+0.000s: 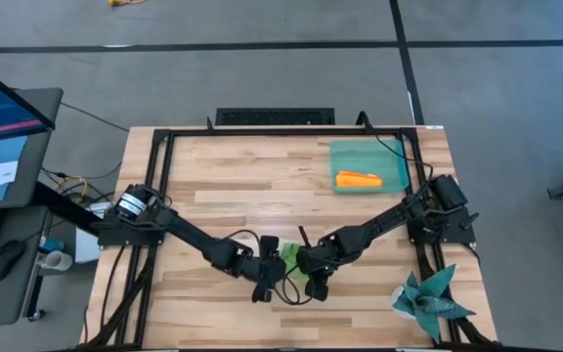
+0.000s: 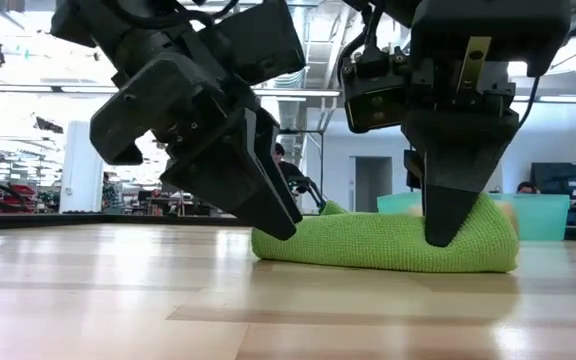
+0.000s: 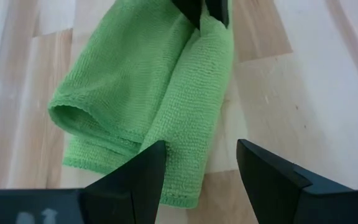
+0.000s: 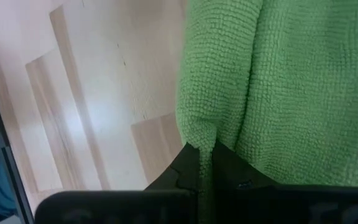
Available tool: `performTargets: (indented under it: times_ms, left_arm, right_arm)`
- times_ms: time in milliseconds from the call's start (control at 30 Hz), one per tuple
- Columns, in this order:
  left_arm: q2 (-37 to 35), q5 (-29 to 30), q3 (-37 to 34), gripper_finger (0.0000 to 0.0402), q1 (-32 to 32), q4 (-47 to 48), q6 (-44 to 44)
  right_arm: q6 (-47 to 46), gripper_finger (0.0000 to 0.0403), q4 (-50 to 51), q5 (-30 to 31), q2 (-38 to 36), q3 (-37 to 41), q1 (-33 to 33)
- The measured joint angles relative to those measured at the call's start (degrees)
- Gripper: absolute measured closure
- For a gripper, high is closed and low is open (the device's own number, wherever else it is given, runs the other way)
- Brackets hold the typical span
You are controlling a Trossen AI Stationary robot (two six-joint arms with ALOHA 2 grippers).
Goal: Roll microfiber towels into tight, uniform cylinder then place into a basket
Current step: Roll the green towel
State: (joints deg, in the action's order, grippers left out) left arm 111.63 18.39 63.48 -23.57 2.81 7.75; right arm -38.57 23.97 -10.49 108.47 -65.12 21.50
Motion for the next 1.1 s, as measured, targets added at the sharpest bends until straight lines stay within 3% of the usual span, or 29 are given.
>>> performTargets:
  times_ms: [267,433,900,1100]
  left_arm:
    - [2.60,-3.30,0.23,0.0208,1.76,-1.61,0.41]
    - [4.22,-1.28,0.37,0.0208,1.83,-1.34,3.82]
    - [4.46,-3.58,0.48,0.0208,1.55,-0.46,19.92]
    - [4.46,-4.04,0.42,0.0208,1.57,-0.72,25.25]
  right_arm:
    - [0.00,0.0367,0.04,-0.17,0.00,0.04,0.00]
    - [-0.31,0.0358,0.05,-0.38,0.00,0.07,0.17]
    - [-5.44,0.0268,1.87,-0.74,-0.04,0.02,0.12]
    - [-4.77,0.0251,5.35,-0.97,-1.77,0.11,-0.22]
